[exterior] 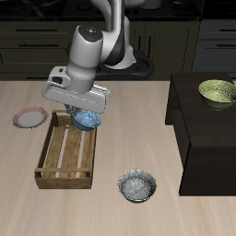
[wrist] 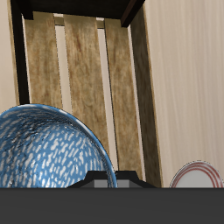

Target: Place the blue bowl in the wooden tray

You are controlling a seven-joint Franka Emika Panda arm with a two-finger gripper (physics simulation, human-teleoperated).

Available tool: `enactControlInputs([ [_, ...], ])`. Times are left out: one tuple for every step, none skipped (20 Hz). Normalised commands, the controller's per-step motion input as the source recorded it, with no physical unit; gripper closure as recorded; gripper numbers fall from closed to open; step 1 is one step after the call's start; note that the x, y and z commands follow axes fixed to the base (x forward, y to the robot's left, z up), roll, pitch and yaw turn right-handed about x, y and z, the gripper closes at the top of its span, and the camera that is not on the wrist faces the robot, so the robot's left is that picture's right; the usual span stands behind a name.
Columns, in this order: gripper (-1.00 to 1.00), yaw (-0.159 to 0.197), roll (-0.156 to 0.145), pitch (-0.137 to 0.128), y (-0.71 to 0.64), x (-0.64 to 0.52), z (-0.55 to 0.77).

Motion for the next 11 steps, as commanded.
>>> enactControlInputs([
  [1.0,0.062,-0.062,-0.001,0.02,0.04,-0.17],
  [1.0,0.021,-0.117,0.04,-0.16,-0.01,-0.19],
  [1.0,-0.074,-0.177,0.061,0.02,0.02,-0.24],
  [-1.0,0.104,0.091,0.068,0.37,-0.11,-0.11],
  [-1.0,-0.015,0.105,-0.07,0.29,0.03,-0.12],
  [-1.0,0.124,-0.021,-0.052,0.27,-0.04,-0.13],
  [-1.0,-0.011,0.069,0.037,0.25,-0.07,-0.18],
  [-1.0,-0.03,0.004,0.008,0.2,-0.03,-0.07],
  [-1.0,0.005,0.005,-0.016,0.12,-0.07,-0.03],
  [-1.0,0.033,0.044,-0.03,0.21,-0.08,0.02],
  [-1.0,-0.021,0.029,-0.001,0.11,-0.06,-0.01],
])
